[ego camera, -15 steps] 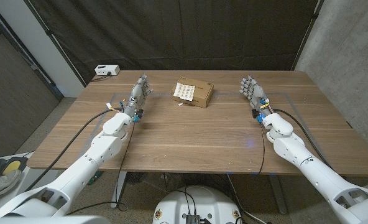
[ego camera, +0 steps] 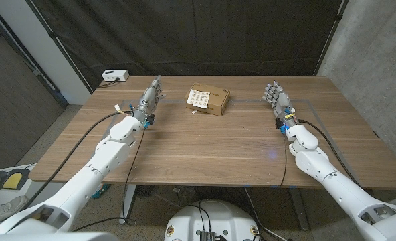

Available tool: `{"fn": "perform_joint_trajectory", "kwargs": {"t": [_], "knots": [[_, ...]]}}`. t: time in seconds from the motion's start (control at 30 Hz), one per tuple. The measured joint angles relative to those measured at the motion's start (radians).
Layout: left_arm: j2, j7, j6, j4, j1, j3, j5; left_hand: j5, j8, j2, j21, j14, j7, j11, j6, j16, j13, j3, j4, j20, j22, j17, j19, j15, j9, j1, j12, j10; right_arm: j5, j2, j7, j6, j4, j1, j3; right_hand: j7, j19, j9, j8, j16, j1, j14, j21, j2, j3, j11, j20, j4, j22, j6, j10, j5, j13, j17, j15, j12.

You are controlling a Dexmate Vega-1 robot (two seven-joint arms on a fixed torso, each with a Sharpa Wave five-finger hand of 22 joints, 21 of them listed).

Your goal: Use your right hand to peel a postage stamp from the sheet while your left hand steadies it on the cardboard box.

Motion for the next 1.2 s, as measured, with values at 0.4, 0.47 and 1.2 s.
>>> {"fn": "perform_joint_trajectory", "kwargs": {"t": [0.4,0.47,1.2], "knots": [[0.016,0.043,0.265,-0.131,-0.005,-0.012,0.010,-0.027,0.024,-0.013,0.000,0.138,0.075,0.046,0.000,0.048,0.014,0.025,-0.089,0.050,0.004,0.017,-0.003,-0.002,0.010,0.140,0.036,0.090,0.019,-0.010,0.050,0.031,0.038,0.019,0.018,-0.004,0.000,0.000,0.000,0.000,0.000,0.000,0.000,0.000,0.000,0.000,0.000,0.000,0.000,0.004,0.000,0.000,0.000,0.000,0.000,0.001],[0.020,0.051,0.321,-0.158,-0.009,-0.014,0.010,-0.027,0.028,-0.014,0.000,0.152,0.098,0.046,0.000,0.048,0.015,0.032,-0.104,0.051,0.004,0.020,-0.002,-0.002,0.010,0.166,0.040,0.103,0.022,-0.012,0.057,0.036,0.044,0.019,0.023,-0.004,0.000,0.000,0.000,0.000,0.000,0.000,0.000,0.000,0.000,0.000,0.000,0.000,0.000,0.004,0.000,0.000,0.000,0.000,0.000,0.004],[0.022,0.093,0.657,-0.268,-0.039,-0.024,-0.054,-0.059,0.091,-0.003,0.087,0.433,0.231,0.067,0.302,0.133,0.051,0.072,-0.168,0.072,0.019,0.075,0.239,-0.031,0.016,0.371,0.190,0.366,0.057,-0.023,0.116,0.063,0.076,0.005,0.064,-0.003,0.000,0.000,0.000,0.000,0.000,0.000,-0.008,0.000,0.000,0.002,0.000,0.000,0.000,0.003,0.002,0.000,0.000,0.000,0.000,0.004]]}}
